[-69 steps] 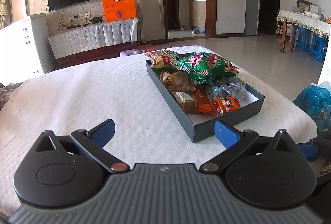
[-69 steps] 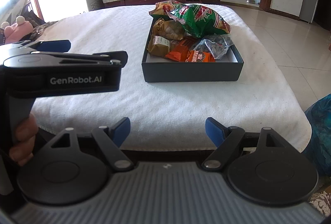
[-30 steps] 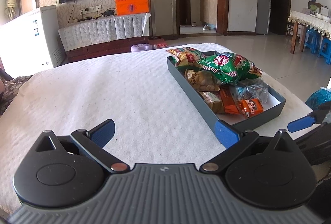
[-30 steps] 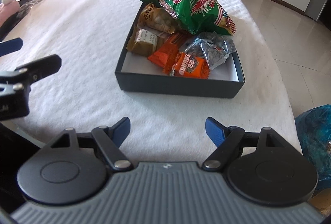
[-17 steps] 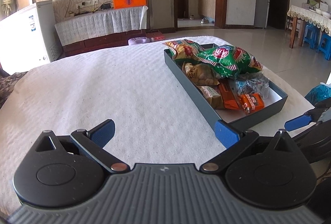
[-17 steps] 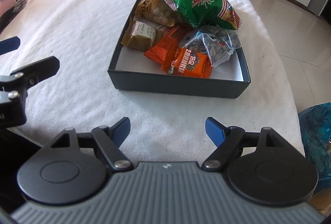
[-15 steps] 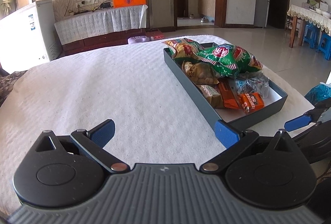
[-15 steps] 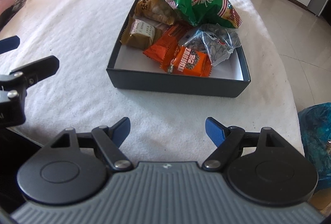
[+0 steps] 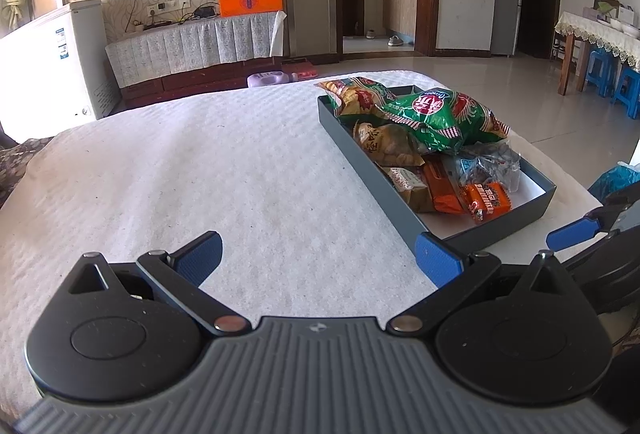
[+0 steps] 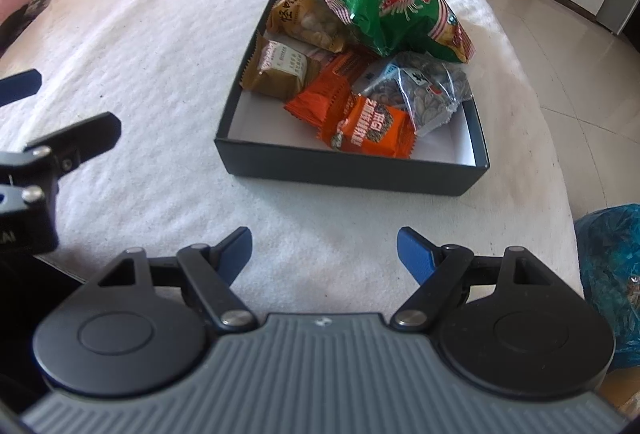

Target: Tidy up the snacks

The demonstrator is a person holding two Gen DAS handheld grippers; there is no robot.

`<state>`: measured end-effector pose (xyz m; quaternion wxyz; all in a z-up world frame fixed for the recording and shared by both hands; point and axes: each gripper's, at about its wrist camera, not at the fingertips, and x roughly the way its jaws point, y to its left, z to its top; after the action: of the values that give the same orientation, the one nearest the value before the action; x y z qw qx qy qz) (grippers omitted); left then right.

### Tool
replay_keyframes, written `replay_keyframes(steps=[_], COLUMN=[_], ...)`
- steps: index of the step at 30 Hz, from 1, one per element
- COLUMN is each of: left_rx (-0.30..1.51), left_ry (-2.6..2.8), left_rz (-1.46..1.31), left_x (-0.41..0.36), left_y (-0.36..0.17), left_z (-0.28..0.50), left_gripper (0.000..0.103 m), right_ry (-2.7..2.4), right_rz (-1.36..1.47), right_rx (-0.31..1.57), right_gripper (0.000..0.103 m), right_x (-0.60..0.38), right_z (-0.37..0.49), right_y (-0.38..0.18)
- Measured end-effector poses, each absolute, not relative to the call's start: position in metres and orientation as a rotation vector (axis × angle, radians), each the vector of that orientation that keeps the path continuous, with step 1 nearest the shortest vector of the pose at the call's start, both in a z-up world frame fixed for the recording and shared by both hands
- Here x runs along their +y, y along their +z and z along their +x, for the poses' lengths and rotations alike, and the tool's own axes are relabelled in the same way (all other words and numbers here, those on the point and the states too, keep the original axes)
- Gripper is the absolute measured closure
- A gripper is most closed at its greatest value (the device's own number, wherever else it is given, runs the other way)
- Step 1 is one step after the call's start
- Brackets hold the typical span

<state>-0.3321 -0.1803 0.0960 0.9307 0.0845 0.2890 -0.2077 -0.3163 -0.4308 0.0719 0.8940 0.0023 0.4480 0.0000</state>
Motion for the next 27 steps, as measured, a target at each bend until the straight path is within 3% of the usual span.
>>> replay_keyframes(steps=[27], left_rx=[0.577], left_ry=[-0.423], left_rz=[0.180], left_x=[-0.1737], left_y=[0.0977], left_z=[-0.3362], left_gripper=[0.000], right_ry=[-0.008], right_rz=[0.036], right_rx=[0.853], right_gripper=[0.022], right_x=[-0.4204], right_z=[-0.3205], right_y=[0.0791])
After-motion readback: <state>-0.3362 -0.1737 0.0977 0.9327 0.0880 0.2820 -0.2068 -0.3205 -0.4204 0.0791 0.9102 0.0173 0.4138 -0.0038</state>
